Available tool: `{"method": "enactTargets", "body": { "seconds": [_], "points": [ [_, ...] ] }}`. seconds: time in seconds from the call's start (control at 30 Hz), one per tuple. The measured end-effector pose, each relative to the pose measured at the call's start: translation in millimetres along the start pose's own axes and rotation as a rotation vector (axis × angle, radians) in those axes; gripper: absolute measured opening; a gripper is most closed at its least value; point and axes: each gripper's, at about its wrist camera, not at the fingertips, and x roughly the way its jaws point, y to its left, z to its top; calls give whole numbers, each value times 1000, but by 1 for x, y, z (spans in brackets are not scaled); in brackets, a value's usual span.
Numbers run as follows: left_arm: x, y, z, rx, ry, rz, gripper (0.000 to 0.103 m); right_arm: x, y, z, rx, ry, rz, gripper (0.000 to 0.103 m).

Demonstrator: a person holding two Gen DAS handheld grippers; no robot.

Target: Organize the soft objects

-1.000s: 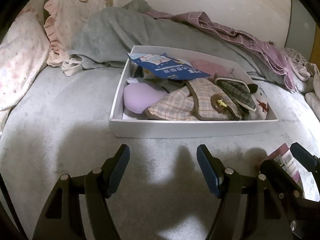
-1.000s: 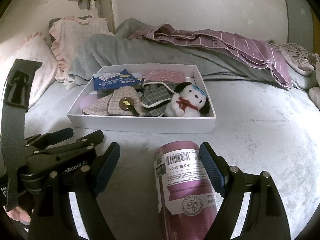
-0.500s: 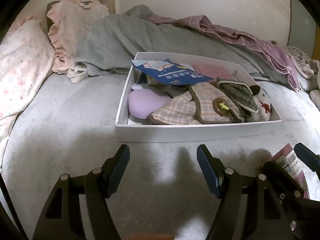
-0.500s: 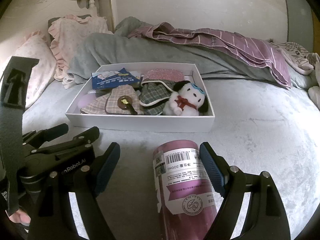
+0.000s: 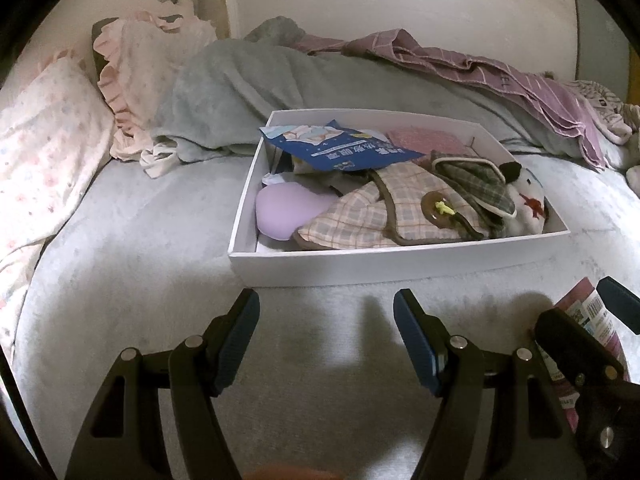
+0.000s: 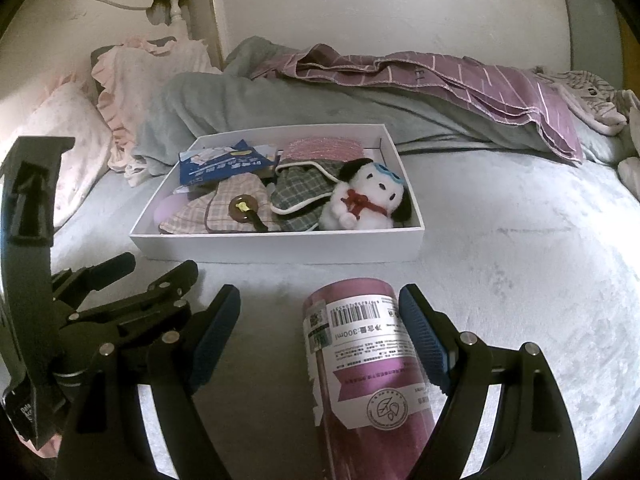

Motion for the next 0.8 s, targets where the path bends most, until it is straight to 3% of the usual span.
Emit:
{"method": "enactTargets", "body": {
  "seconds": [0.8],
  "points": [
    [1, 1, 0, -7, 7, -8, 70, 1, 1, 0, -21, -1, -11, 83]
  ]
}}
